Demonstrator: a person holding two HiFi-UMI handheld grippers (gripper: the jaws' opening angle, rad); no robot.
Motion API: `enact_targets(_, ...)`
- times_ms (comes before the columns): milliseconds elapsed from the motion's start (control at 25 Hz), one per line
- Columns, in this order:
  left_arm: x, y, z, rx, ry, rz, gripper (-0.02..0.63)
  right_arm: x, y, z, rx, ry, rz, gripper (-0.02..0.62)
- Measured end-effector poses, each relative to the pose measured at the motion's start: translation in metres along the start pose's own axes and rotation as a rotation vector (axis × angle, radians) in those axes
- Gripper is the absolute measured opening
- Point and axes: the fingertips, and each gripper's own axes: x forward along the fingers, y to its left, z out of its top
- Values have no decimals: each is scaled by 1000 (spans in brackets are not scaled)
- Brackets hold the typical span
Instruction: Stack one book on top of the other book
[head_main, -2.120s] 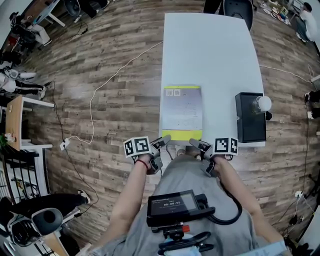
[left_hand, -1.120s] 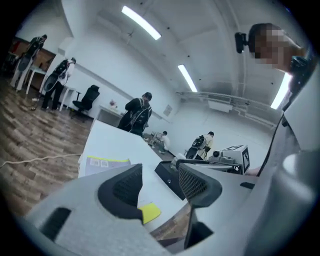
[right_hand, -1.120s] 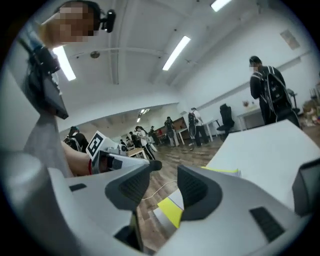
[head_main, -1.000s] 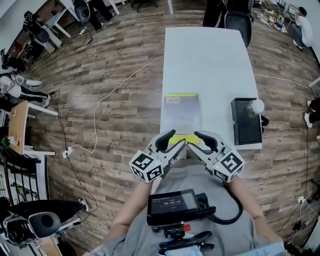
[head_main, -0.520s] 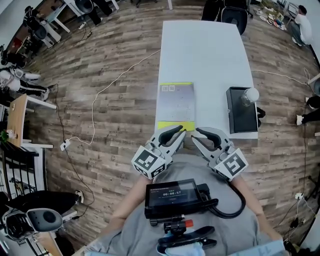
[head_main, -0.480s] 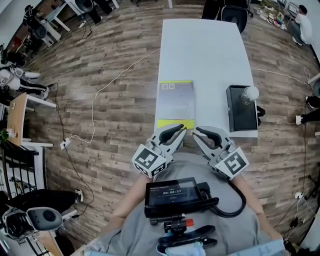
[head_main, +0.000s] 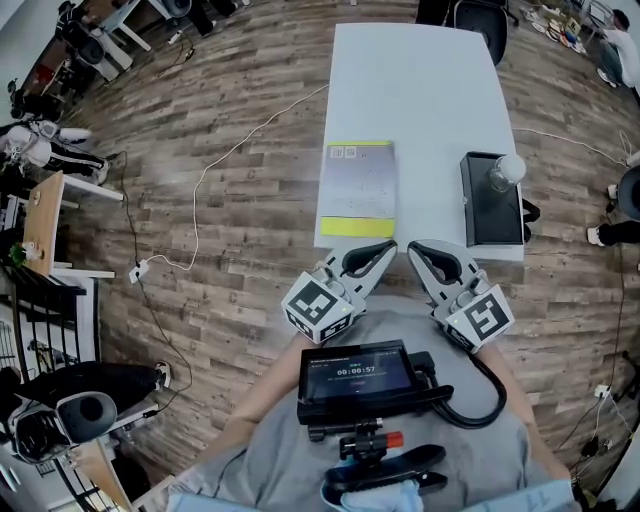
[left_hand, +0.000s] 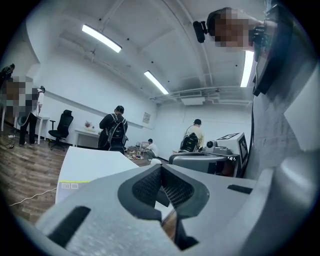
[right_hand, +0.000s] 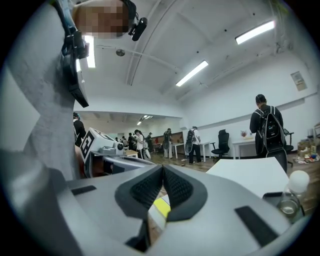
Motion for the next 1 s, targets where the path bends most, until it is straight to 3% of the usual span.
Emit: enact_targets(1000,8,1,3,-15,1,-7,18,-2,-14,0,11,-6,-50,28)
